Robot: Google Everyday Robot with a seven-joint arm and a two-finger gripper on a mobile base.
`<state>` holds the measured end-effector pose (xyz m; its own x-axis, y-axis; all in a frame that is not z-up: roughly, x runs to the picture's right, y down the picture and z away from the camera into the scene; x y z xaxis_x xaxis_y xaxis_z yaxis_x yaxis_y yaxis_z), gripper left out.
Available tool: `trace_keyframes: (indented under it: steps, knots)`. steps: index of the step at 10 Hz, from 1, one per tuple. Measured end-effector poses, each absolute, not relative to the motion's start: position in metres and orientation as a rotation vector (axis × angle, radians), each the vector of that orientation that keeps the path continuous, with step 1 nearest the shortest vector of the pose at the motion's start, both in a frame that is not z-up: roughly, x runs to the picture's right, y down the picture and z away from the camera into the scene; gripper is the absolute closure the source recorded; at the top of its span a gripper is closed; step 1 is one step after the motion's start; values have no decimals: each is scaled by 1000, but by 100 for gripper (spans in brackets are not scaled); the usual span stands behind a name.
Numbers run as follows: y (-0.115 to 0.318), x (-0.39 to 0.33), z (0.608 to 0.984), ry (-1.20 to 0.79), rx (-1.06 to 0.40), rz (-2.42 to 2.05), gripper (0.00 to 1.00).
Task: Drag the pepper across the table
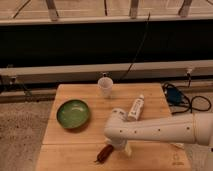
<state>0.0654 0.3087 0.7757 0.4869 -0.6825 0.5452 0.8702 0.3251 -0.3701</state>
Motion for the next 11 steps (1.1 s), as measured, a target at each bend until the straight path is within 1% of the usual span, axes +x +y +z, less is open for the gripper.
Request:
trace_keyframes:
  steps: [1,2,4,6,7,8,9,10,11]
  knots:
    - [309,65,775,-315,-686,-1040,23]
    - [308,65,775,-315,-685,-1041,28]
    - [308,64,775,-317,-684,-1046,30]
    - [307,63,775,-320,-683,-1047,36]
    - [304,61,774,-321,-679,-1046,36]
    - [302,61,774,-320,-678,-1044,39]
    - [302,62,773,-318,-680,-1043,46]
    - [302,63,772,-317,-683,-1044,60]
    - [302,63,772,-318,-682,-1044,67]
